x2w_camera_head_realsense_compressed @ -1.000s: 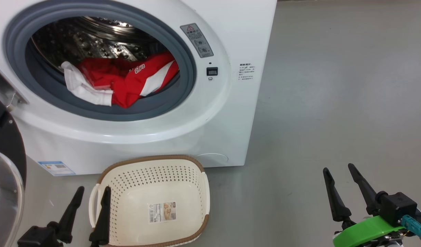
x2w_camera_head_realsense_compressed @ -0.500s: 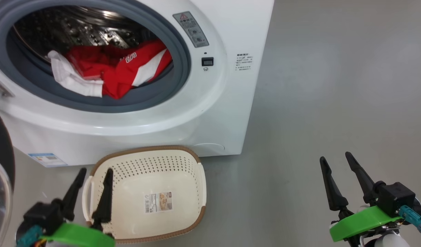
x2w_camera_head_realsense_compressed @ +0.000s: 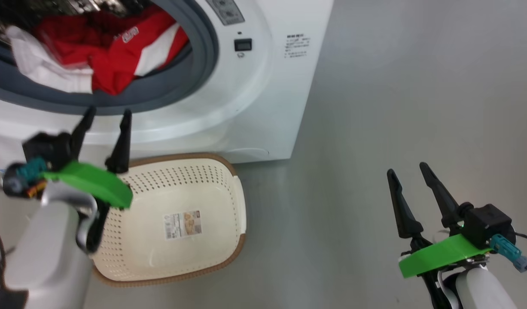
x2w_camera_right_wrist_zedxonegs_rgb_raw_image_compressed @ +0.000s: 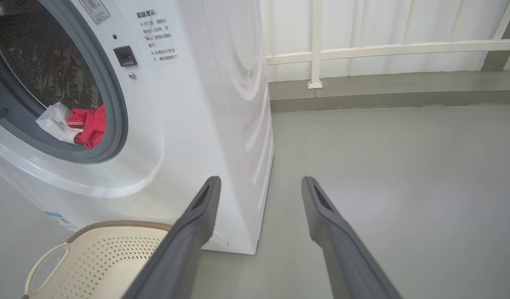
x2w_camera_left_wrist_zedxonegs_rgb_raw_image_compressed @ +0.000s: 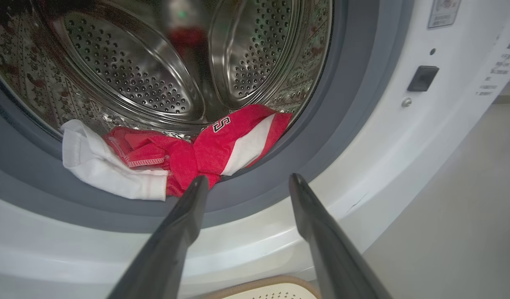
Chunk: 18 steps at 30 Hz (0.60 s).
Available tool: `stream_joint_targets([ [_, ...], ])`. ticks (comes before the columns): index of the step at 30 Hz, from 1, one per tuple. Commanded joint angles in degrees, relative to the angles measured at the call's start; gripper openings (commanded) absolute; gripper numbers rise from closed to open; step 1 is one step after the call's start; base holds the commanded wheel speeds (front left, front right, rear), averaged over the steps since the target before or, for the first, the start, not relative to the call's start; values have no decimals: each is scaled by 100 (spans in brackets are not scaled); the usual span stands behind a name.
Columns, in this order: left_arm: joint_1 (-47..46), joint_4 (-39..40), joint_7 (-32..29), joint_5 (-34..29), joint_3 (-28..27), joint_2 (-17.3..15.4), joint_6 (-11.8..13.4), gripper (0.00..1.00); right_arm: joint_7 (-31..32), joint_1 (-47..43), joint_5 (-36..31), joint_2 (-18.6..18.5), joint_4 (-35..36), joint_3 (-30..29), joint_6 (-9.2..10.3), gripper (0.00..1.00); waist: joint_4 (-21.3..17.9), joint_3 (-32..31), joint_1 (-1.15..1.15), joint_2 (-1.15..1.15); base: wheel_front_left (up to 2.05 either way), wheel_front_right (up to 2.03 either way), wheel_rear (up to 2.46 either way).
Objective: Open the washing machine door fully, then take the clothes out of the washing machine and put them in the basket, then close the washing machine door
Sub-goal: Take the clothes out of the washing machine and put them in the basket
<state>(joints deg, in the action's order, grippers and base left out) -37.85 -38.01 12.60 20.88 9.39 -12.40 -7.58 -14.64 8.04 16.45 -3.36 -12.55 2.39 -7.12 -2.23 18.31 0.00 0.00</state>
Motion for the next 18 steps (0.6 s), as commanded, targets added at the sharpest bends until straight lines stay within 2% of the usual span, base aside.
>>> stream_joint_targets([
  [1, -460, -128, -79, 86, -52, -319, 9, 100, -36, 178, -56, 8, 153, 151, -36, 100, -203, 342, 0, 0, 0, 0, 0],
  [9, -1600, -1047, -261, 309, 331, -616, 9, 100, -36, 373, -28, 41, 165, 243, -36, 100, -422, 696, 0, 0, 0, 0, 0],
  [18, -2714, -1862, -395, 519, 1024, -930, 9, 100, -36, 571, 128, 46, 248, 355, -36, 100, -622, 1116, 0, 0, 0, 0, 0],
])
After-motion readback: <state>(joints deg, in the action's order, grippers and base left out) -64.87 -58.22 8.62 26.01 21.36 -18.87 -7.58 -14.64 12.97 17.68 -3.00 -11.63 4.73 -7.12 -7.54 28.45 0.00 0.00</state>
